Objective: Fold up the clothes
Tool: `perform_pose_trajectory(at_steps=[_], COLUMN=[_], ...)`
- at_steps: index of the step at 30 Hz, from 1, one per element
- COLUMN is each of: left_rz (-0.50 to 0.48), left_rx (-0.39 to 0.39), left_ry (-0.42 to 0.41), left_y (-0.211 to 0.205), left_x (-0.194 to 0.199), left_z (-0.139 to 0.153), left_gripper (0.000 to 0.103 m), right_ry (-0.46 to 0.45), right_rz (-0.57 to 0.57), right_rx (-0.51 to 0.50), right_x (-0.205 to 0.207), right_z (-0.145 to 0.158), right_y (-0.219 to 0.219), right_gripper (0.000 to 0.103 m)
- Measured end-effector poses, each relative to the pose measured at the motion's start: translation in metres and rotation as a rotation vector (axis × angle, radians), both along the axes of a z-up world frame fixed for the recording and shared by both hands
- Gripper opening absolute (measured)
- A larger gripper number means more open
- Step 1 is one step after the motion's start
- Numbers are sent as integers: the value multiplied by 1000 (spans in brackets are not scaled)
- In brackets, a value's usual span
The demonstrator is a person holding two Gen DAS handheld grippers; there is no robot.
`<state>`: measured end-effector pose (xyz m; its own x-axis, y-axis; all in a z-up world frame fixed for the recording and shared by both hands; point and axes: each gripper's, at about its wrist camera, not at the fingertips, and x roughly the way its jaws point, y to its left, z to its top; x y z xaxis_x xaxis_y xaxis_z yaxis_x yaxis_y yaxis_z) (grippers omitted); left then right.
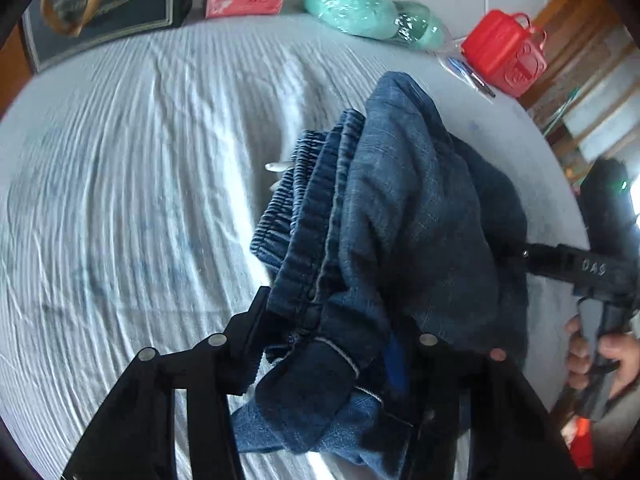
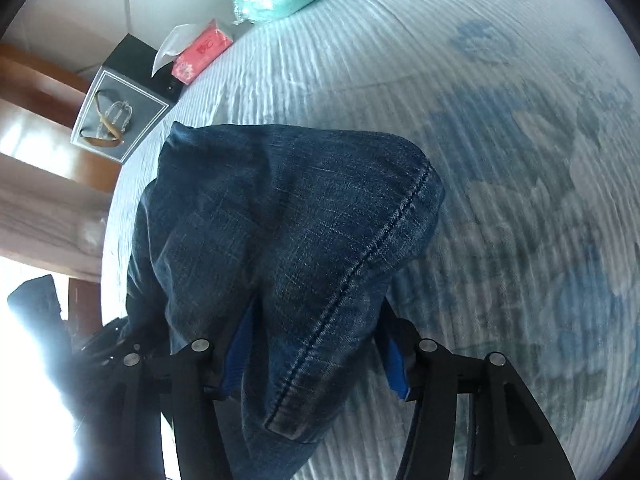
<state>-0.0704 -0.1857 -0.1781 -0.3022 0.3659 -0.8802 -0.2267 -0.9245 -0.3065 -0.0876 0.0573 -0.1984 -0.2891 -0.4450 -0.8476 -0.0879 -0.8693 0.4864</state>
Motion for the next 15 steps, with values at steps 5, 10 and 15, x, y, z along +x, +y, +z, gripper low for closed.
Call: perform_pose_trajectory(at_steps=[5, 10, 15], left_rz=[26, 60, 67], left_rx=[109, 82, 29], left_ry=[-61, -46, 5], left_y=[-11, 0, 7], left_x=[-5, 1, 4], left_z=[-7, -11, -14], left_gripper=[52, 39, 39], right_ry=[13, 47, 108], right_rz=[5, 7, 99], right_rx=[-26, 36, 167], right_x=[3, 12, 15], right_z=[-2, 7, 17], right_y=[3, -3, -27], right_gripper=[56, 41, 25])
